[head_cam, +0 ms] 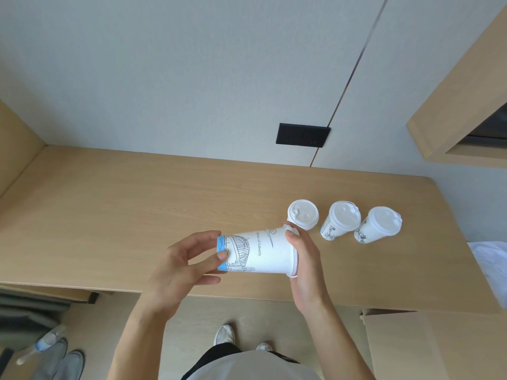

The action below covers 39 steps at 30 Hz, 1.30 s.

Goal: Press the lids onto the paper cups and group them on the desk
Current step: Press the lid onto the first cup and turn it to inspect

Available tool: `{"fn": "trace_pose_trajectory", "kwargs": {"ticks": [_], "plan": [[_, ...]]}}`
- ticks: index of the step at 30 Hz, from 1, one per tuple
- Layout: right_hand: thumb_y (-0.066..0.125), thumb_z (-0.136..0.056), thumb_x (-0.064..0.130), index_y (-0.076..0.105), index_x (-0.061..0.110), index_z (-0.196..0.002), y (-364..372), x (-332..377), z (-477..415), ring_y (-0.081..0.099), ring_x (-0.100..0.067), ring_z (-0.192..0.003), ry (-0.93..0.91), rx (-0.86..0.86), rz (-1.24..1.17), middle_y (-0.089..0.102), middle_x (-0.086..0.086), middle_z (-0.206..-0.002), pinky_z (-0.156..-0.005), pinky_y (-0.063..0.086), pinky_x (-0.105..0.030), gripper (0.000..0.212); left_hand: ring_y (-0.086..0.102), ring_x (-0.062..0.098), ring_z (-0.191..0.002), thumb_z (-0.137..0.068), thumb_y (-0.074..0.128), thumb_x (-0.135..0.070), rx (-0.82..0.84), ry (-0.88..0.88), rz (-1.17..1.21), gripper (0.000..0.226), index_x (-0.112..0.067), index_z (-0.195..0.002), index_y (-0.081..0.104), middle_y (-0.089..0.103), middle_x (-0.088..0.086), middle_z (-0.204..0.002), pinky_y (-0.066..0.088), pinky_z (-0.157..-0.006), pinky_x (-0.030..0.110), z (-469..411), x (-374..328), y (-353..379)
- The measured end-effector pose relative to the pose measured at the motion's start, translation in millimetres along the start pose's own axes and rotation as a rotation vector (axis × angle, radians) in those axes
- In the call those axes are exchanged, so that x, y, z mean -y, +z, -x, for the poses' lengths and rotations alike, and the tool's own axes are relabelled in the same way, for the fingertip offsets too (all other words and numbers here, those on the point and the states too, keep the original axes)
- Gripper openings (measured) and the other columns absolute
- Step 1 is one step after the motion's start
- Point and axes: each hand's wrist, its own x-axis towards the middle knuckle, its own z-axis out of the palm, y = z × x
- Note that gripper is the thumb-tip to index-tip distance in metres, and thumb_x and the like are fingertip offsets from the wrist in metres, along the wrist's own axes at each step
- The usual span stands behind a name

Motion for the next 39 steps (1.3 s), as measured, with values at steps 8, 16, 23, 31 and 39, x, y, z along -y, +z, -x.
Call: {"fn": "trace_pose_trajectory", "kwargs": {"ticks": [8, 16, 23, 31, 39], "plan": [[0.070, -0.062, 0.058, 0.073, 0.030, -0.121, 0, -3, -5, 0.057, -0.017, -0.137, -0.011, 0.003, -0.018, 0.069, 0.008, -0.133, -0.124, 0.035, -0.056, 0.066, 0.080, 0.037, -0.086, -0.078, 0.082, -0.040, 0.010, -0.007, -0.010, 0.047, -0.027, -0.122, 0.073, 0.078, -0.003, -0.119, 0.064, -0.067, 0.031, -3, 0, 4], [0.070, -0.061, 0.059, 0.075, 0.031, -0.116, -4, -4, -11, 0.059, -0.014, -0.132, -0.019, -0.016, -0.015, 0.071, 0.008, -0.129, -0.123, 0.037, -0.056, 0.061, 0.079, 0.039, -0.085, -0.077, 0.082, -0.039, -0.006, 0.001, 0.012, 0.045, -0.030, -0.120, 0.075, 0.079, -0.003, -0.118, 0.064, -0.067, 0.029, -7, -1, 5], [0.069, -0.062, 0.058, 0.075, 0.029, -0.118, -6, -3, -12, 0.057, -0.019, -0.136, -0.013, -0.037, -0.010, 0.069, 0.002, -0.135, -0.122, 0.037, -0.058, 0.064, 0.079, 0.038, -0.091, -0.078, 0.086, -0.037, 0.018, -0.026, 0.035, 0.045, -0.029, -0.121, 0.075, 0.079, 0.003, -0.119, 0.065, -0.072, 0.032, -6, -2, 5], [0.069, -0.060, 0.060, 0.076, 0.030, -0.117, -4, -4, -11, 0.060, 0.005, -0.119, -0.014, -0.020, -0.017, 0.073, 0.021, -0.121, -0.123, 0.039, -0.046, 0.065, 0.078, 0.035, -0.096, -0.079, 0.086, -0.035, 0.014, -0.051, 0.024, 0.044, -0.029, -0.121, 0.074, 0.079, 0.002, -0.120, 0.065, -0.073, 0.035, -2, -5, 7], [0.069, -0.059, 0.059, 0.076, 0.028, -0.114, -6, -17, -12, 0.063, 0.020, -0.096, -0.033, -0.021, -0.028, 0.075, 0.031, -0.102, -0.113, 0.042, -0.038, 0.063, 0.078, 0.029, -0.091, -0.082, 0.078, -0.034, -0.049, -0.018, 0.000, 0.031, -0.030, -0.112, 0.077, 0.076, 0.004, -0.123, 0.065, -0.082, 0.038, 3, -3, 7]]}}
